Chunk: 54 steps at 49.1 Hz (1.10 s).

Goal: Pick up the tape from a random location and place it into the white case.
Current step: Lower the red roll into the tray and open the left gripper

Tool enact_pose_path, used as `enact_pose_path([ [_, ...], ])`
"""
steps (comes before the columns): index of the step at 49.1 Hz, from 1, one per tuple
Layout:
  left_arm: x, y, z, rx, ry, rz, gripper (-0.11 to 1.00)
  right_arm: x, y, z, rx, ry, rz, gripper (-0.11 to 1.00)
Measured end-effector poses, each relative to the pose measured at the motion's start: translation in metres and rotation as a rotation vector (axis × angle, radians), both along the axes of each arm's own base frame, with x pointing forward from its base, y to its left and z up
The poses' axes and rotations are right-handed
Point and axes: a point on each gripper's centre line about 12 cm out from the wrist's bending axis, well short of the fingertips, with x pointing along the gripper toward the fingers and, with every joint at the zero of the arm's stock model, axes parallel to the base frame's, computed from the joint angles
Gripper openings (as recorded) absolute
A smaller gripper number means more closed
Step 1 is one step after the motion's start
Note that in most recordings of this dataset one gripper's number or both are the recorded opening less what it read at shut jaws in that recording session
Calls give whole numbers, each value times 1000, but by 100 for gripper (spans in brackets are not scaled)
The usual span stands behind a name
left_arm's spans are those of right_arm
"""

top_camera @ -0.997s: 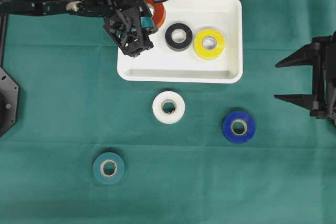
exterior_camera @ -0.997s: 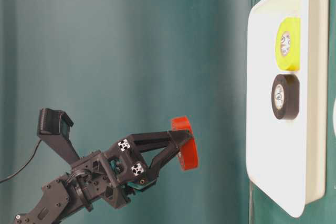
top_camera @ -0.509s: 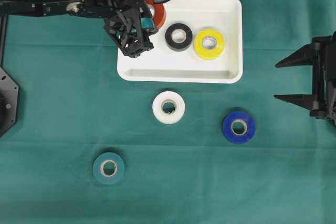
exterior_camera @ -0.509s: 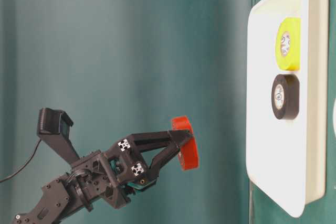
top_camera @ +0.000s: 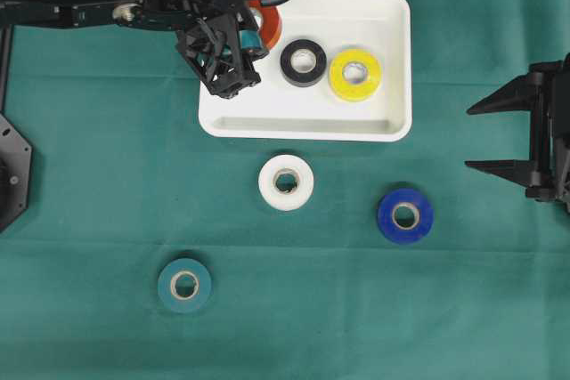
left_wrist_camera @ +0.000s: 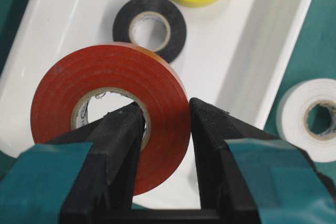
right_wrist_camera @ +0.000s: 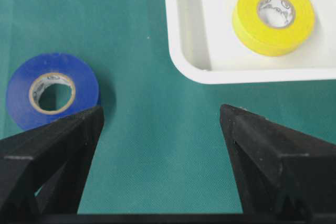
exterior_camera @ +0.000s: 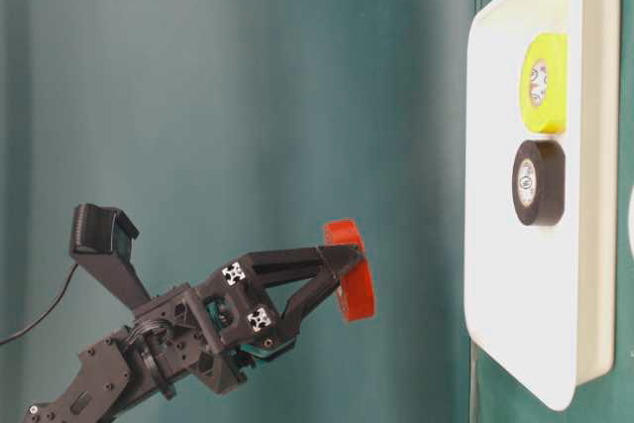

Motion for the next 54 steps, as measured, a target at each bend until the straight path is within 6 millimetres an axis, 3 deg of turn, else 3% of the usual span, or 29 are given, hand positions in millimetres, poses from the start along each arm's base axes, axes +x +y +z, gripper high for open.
enact_pose_path([
  [9,4,1,-8,4,-15,-2,23,0,0,0,0,2,0,84],
  [27,15,7,-70,-18,17,8,23,0,0,0,0,0,0,84],
  [41,3,21,-111,-43,47,56,23,0,0,0,0,0,0,84],
  [54,0,24,-135,-64,88,71,23,0,0,0,-1,2,1,84],
])
